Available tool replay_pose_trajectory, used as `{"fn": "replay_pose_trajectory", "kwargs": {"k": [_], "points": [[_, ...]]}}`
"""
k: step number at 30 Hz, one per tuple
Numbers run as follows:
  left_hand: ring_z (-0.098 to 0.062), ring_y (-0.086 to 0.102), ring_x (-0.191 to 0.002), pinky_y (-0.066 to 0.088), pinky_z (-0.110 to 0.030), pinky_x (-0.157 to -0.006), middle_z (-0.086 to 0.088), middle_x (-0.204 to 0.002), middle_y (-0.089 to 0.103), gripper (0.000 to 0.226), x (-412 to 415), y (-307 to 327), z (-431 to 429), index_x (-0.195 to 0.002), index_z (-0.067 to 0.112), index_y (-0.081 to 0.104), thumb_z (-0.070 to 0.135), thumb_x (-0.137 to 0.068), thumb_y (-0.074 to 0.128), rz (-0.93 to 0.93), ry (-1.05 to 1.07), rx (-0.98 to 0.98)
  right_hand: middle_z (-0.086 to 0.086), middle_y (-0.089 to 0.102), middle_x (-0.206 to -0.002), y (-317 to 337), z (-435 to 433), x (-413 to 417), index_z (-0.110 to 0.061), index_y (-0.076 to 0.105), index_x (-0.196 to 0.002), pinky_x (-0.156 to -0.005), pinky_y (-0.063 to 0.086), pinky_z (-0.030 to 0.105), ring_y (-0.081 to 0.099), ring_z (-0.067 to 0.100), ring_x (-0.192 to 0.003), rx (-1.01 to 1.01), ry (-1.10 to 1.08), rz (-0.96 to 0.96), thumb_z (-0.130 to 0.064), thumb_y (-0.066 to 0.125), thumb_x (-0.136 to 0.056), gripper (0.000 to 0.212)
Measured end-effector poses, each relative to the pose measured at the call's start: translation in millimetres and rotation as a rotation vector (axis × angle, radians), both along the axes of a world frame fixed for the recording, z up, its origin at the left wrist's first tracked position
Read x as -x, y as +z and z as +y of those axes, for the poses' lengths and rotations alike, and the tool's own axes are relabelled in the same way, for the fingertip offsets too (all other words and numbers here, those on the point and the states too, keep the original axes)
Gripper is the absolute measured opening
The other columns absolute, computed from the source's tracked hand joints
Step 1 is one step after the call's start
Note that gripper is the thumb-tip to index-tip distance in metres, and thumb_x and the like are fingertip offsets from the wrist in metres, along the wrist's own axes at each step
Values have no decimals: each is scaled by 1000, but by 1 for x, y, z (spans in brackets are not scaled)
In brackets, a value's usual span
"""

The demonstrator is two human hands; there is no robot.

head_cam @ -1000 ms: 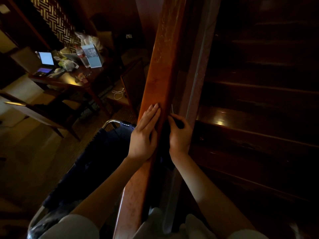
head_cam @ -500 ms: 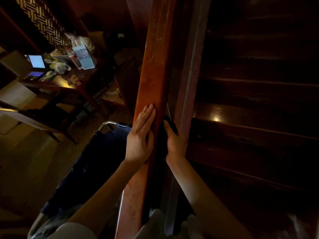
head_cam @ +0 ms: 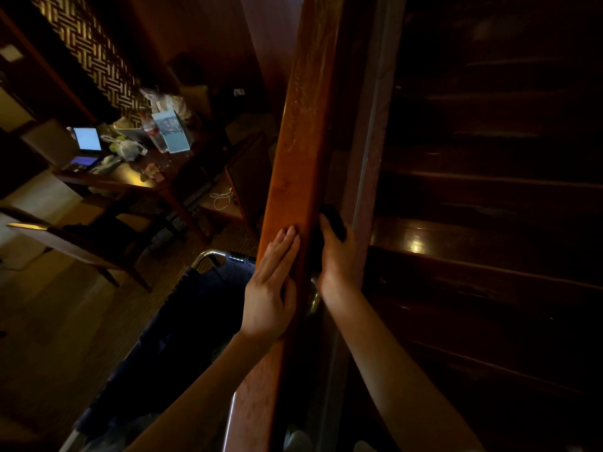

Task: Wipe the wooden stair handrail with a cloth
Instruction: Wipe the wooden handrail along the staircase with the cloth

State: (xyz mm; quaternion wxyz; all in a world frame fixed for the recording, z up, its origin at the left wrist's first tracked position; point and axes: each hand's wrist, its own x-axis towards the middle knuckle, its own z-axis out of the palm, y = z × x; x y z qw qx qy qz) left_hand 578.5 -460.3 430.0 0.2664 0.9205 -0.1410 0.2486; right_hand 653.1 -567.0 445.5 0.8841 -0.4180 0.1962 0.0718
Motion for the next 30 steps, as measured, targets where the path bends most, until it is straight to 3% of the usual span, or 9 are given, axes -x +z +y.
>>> {"fn": "replay_pose_trajectory", "kwargs": {"k": [3, 8, 14, 18, 22, 25, 28, 30], "points": [[-19, 23, -148, 17, -37, -122, 1, -159, 30, 54, -2, 3, 0, -148, 8, 38, 6, -93, 36, 23, -8, -18, 17, 68, -115, 1, 0, 0, -11, 61, -119, -87, 57, 45, 68, 32, -100, 3, -30, 3, -14, 66, -92, 28], [-17, 16, -150, 8, -32, -123, 4, -162, 21, 58, -5, 9, -1, -152, 13, 30, 8, -94, 32, 61, -5, -84, 4, 69, -105, 48, -10, -66, -11, 66, -111, -61, 50, 15, 67, 21, -98, 202, -129, -138, -20, 66, -92, 21], [-12, 9, -150, 2, -27, -123, 0, -162, 18, 59, -36, 29, -9, -154, 15, 24, 11, -95, 32, 60, -14, -126, 1, 70, -96, 16, -14, -38, -17, 64, -102, -61, 53, 15, 71, 4, -78, 146, -26, -174, -17, 68, -90, 13], [-13, 9, -150, 4, -32, -123, -1, -162, 16, 60, -66, 44, -15, -154, 15, 22, 14, -95, 30, 38, 11, -114, 12, 71, -110, 29, -13, -56, -8, 63, -117, -70, 58, 27, 71, 24, -94, 17, -29, -165, -14, 67, -91, 28], [-12, 6, -151, 3, -34, -123, 0, -163, 13, 63, -66, 42, -16, -156, 15, 17, 14, -94, 28, 30, 16, -159, 11, 65, -123, 77, -15, -96, -11, 61, -125, -75, 55, 27, 64, 28, -109, 58, -104, -180, -17, 62, -94, 31], [-12, 6, -151, 1, -32, -123, 1, -164, 12, 62, -67, 41, -16, -156, 17, 15, 15, -96, 29, 31, 17, -162, 8, 63, -127, 68, -16, -78, -15, 58, -131, -78, 57, 26, 64, 24, -107, 33, -44, -173, -21, 63, -94, 38], [-13, 8, -151, 0, -28, -122, 2, -164, 12, 60, -68, 40, -16, -156, 19, 15, 17, -97, 30, 24, 12, -160, 14, 64, -127, 37, -15, -55, -9, 60, -130, -100, 50, 46, 63, 30, -114, -63, -7, -107, -13, 67, -90, 41], [-13, 8, -151, 0, -28, -122, 3, -164, 12, 62, -68, 39, -15, -156, 20, 15, 17, -96, 31, 22, 14, -163, 17, 66, -122, 37, -12, -60, -7, 62, -126, -97, 52, 48, 65, 33, -110, -91, -26, -84, -8, 68, -88, 38]]}}
